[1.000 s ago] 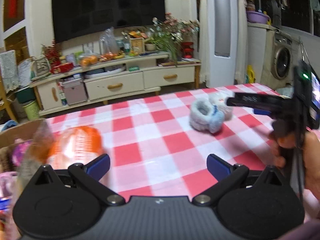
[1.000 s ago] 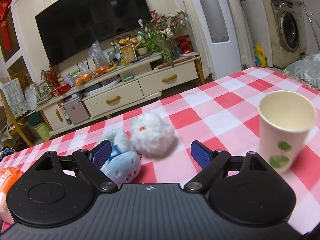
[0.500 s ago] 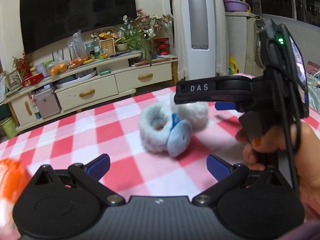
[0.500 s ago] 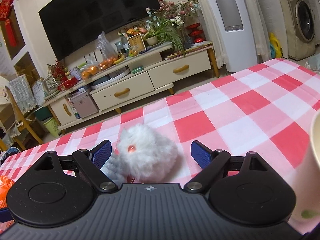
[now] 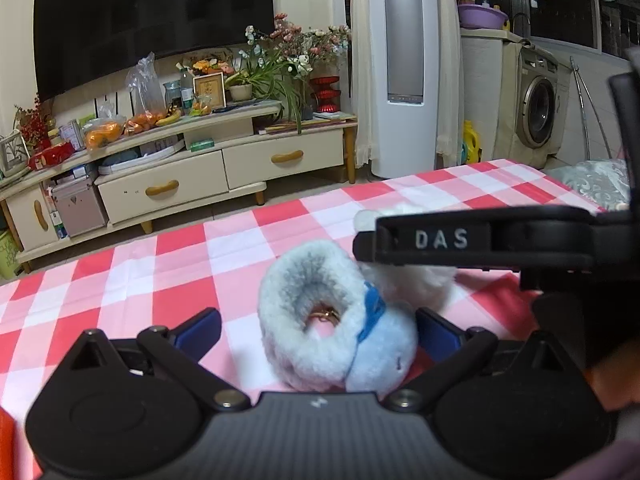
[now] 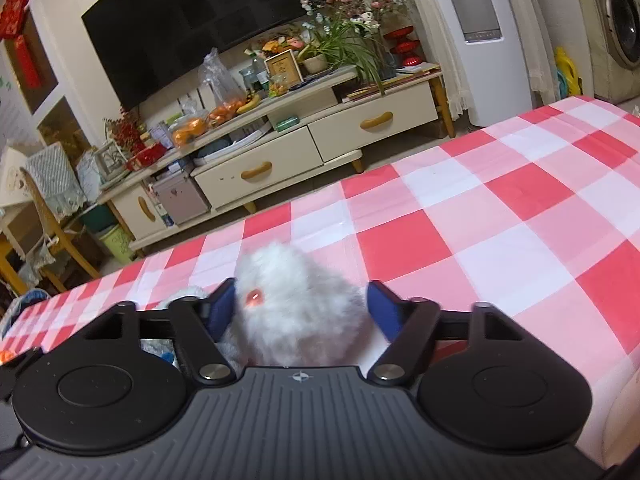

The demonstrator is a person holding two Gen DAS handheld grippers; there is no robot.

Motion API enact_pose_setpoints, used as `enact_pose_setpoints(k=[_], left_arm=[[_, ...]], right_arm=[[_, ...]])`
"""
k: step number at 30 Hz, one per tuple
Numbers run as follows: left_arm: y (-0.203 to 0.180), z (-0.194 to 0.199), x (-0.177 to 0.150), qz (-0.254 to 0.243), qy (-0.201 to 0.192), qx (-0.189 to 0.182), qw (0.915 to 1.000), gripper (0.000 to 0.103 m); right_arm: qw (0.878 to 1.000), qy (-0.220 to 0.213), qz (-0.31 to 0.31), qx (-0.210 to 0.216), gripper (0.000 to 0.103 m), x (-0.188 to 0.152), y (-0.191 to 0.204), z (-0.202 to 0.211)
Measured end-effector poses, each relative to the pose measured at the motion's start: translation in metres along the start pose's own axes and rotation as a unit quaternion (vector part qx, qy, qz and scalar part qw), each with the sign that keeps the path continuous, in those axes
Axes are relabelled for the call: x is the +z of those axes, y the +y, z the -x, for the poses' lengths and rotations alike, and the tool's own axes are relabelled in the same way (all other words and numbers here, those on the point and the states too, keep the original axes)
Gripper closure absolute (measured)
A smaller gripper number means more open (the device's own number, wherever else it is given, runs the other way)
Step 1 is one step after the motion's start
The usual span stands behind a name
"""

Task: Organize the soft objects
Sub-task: 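Grasp the light blue slipper with the left tool while the right tool grasps the white fluffy plush, then carry the blue slipper and white plush over the box and open both tools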

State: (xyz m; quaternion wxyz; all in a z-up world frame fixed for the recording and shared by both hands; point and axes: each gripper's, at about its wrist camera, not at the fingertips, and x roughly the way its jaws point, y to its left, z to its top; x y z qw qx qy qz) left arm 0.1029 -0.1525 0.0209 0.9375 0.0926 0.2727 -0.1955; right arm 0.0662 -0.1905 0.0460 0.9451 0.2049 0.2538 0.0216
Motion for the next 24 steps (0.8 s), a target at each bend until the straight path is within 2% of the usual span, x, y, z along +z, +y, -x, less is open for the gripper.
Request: enact_pose_setpoints(k=[2, 3, 5, 11, 16, 24], left_arm=[[0.001, -0.006, 0.001, 0.001, 0.002, 0.001, 1.0000, 0.013], [0.002, -0.009, 0.002, 0.003, 0.005, -0.002, 1.0000, 0.016], [0.003, -0.014, 0.003, 0.005, 0.013, -0.009, 0.9999, 0.028], [0.011, -0.017, 0.001, 0.021, 0.023, -0.013, 0.9994, 0.049], [0.019, -0.011, 0.000, 0.035, 0.026, -0.018, 0.9989, 0.055], [0.028, 0.018, -0.015, 0.052, 0.040, -0.016, 0.9977, 0.057]], right_arm=[[1.000, 0.001, 0.010, 0.004, 0.035, 0.000, 0.003, 0.001], [1.000, 0.003, 0.016, 0.004, 0.037, -0.001, 0.004, 0.001], [1.000, 0.006, 0.031, 0.004, 0.040, -0.001, 0.008, 0.001], [0.999, 0.010, 0.038, 0.011, 0.044, -0.002, 0.009, 0.001], [0.999, 0.014, 0.040, 0.015, 0.044, -0.005, 0.009, 0.004], [0.998, 0.028, 0.054, 0.030, 0.045, -0.018, 0.018, 0.021]])
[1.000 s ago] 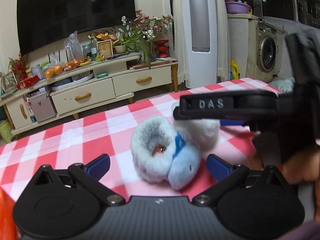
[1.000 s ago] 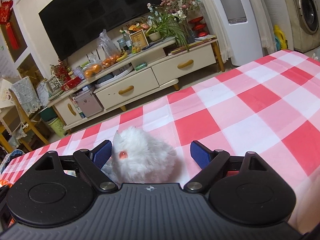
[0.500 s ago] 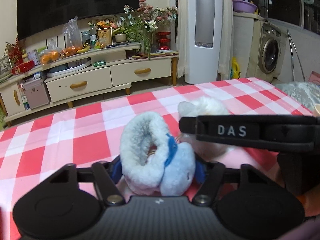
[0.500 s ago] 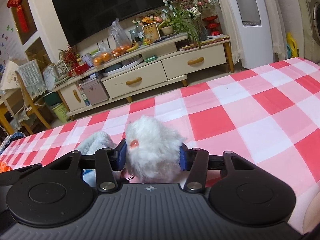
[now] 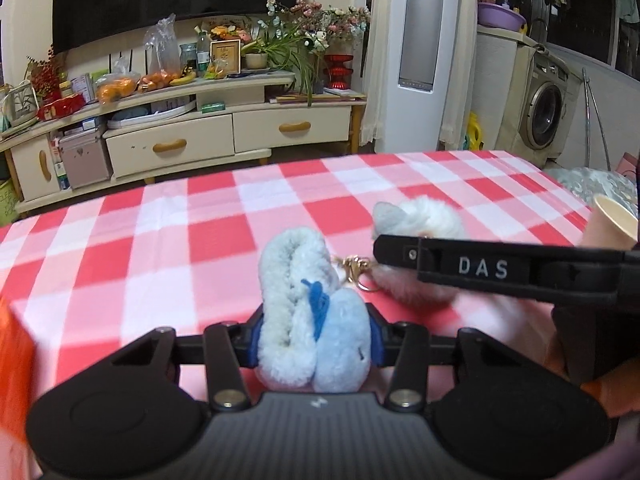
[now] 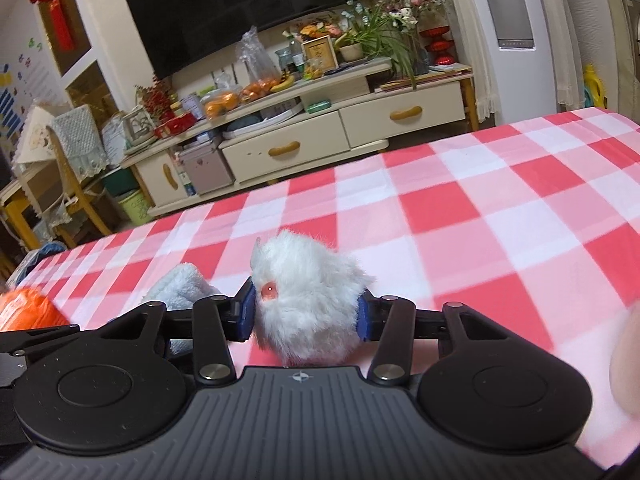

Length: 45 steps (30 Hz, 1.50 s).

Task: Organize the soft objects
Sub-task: 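Carry the blue slipper and white plush over the box and open both tools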

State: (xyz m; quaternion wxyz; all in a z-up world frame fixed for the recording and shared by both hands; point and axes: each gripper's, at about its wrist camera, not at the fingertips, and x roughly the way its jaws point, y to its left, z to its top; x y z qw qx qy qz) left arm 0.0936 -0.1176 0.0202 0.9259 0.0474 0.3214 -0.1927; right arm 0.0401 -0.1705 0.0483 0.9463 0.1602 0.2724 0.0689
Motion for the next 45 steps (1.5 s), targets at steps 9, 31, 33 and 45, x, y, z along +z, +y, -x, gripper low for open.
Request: enact_pose_setpoints(k=[9, 31, 33, 45], left_arm=[[0.007, 0.051, -0.039, 0.002, 0.011, -0.001, 0.9999, 0.057], [0.017, 0.155, -0.091, 0.020, 0.012, -0.045, 0.9987, 0.057], [0.017, 0.162, -0.092, 0.020, 0.011, -0.051, 0.9984, 0.057], [0.033, 0.204, -0.084, 0.032, -0.015, -0.084, 0.9958, 0.057]], right_arm=[[1.000, 0.025, 0.011, 0.009, 0.046, -0.015, 0.011, 0.026], [0.999, 0.033, -0.043, 0.007, 0.047, -0.046, 0.027, 0.096], [0.998, 0.029, -0.051, 0.007, 0.047, -0.048, 0.027, 0.100], [0.998, 0.001, -0.059, 0.008, 0.047, -0.039, 0.042, 0.110]])
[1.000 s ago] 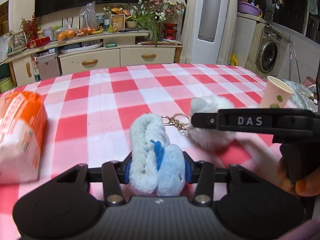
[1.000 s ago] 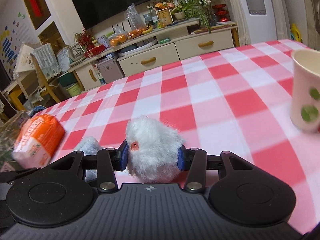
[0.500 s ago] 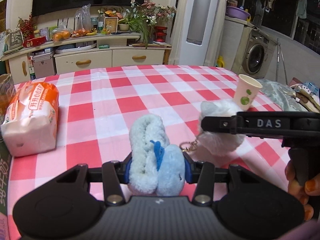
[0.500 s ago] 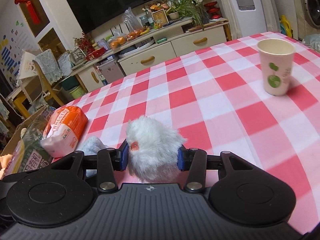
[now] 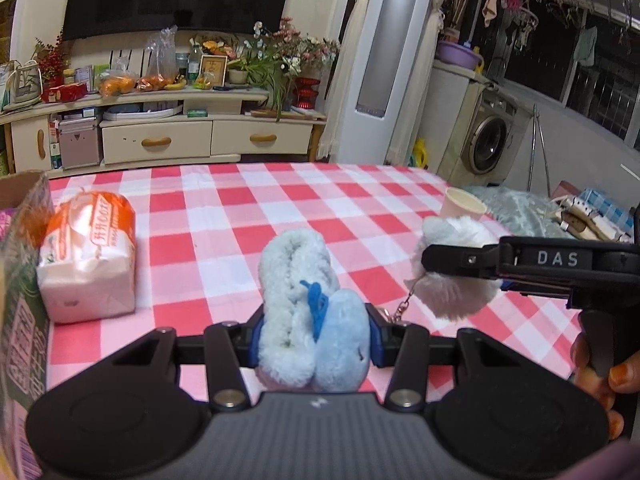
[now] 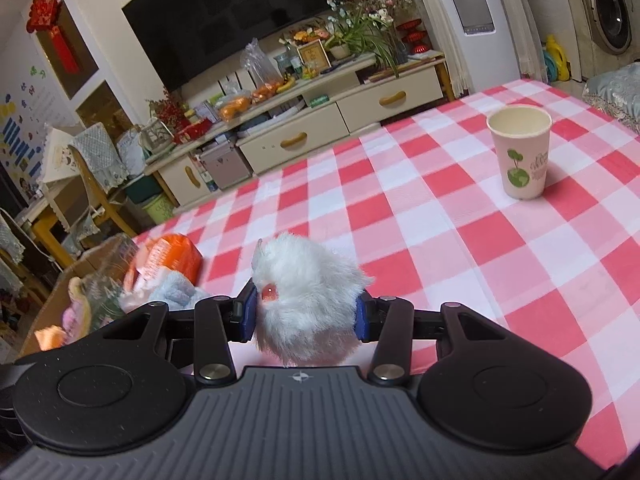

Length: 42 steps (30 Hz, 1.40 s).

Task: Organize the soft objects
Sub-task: 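Carry the blue slipper and white plush over the box and open both tools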

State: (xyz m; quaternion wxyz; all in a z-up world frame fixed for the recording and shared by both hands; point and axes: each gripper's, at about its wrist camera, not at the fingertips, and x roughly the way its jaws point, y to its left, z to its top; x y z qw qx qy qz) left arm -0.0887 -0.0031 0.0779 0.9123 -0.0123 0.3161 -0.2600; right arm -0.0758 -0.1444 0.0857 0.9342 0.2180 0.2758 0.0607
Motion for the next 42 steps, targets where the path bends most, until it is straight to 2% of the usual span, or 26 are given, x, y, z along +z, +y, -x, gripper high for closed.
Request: enact_pose_setpoints(k=[10, 19, 25, 33, 38, 42], left_arm=[[0.022, 0.033, 0.015, 0.018, -0.037, -0.001, 0.9991, 0.057], [0.057, 0.070, 0.033, 0.040, -0.086, 0.022, 0.9953, 0.056], [0.085, 0.095, 0.040, 0.055, -0.117, 0.058, 0.9898, 0.056], [0.127, 0.119, 0.040, 0.094, -0.146, 0.114, 0.9783, 0.056], [0.158, 0.126, 0.038, 0.122, -0.152, 0.158, 0.9679, 0.056], [0.184, 0.126, 0.038, 0.142, -0.145, 0.191, 0.9602, 0.056]], right_arm=[[0.999, -0.021, 0.019, 0.044, 0.047, 0.020, 0.041, -0.015], [0.992, -0.033, 0.052, 0.107, 0.047, 0.036, 0.099, -0.046], [0.985, -0.033, 0.074, 0.153, 0.047, 0.048, 0.139, -0.077], [0.973, -0.018, 0.099, 0.208, 0.047, 0.055, 0.199, -0.134], [0.967, 0.003, 0.113, 0.230, 0.047, 0.050, 0.233, -0.178], [0.964, 0.026, 0.127, 0.231, 0.047, 0.038, 0.252, -0.211]])
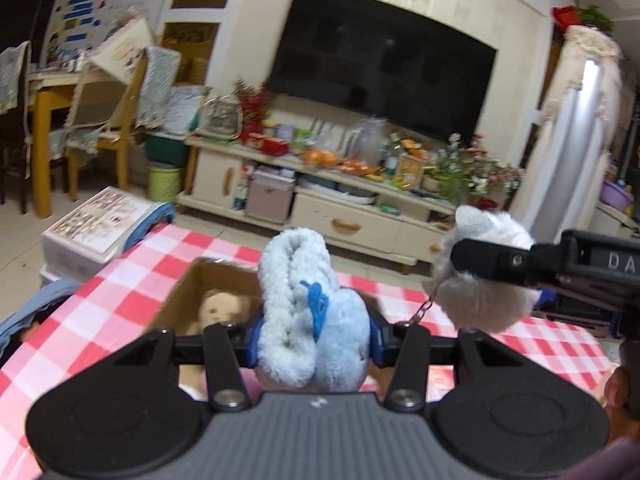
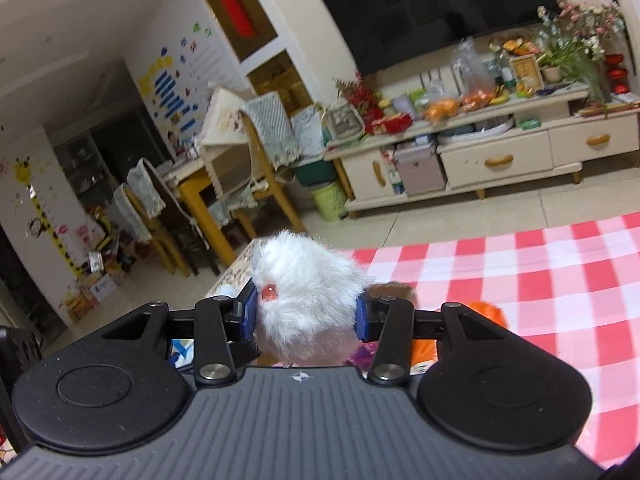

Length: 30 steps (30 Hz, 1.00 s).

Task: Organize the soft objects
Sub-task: 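Carry the blue slipper and white plush over the box and open both tools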

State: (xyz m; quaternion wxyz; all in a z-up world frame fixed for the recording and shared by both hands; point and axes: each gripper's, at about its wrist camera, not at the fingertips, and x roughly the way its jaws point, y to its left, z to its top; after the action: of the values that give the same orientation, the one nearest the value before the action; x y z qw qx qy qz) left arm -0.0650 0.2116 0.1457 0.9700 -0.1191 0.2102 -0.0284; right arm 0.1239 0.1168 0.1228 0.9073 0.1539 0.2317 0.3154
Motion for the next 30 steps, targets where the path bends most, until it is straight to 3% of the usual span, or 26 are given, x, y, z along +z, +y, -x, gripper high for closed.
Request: enact_pose_setpoints(k=[12, 16, 18, 20, 25, 30], left_arm=[[0.029, -0.036, -0.008, 0.013, 0.052, 0.050, 0.9973, 0.055], [0.031, -0.041, -0.013, 0.015, 0.066, 0.057, 0.9961, 0.051], [0.031, -0.044, -0.014, 0.014, 0.072, 0.059, 0.9955, 0.047], [0.031, -0.045, -0.016, 0.015, 0.077, 0.062, 0.9950, 0.029], [0.027, -0.038, -0.014, 0.013, 0.065, 0.076, 0.9949, 0.005], [0.020, -0.022, -0.010, -0.005, 0.039, 0.092, 0.9950, 0.001]], right_arm=[[0.997, 0.069, -0.002, -0.020, 0.045, -0.025, -0.007, -0.053], [0.997, 0.074, -0.010, -0.023, 0.036, -0.029, -0.009, -0.054], [0.997, 0.070, -0.018, -0.025, 0.033, -0.029, -0.008, -0.046], [0.997, 0.061, -0.026, -0.027, 0.021, -0.028, -0.009, -0.040], [0.998, 0.024, -0.029, -0.046, 0.004, -0.023, -0.005, -0.006], [0.996, -0.013, -0.010, -0.093, 0.002, -0.029, 0.001, 0.030]])
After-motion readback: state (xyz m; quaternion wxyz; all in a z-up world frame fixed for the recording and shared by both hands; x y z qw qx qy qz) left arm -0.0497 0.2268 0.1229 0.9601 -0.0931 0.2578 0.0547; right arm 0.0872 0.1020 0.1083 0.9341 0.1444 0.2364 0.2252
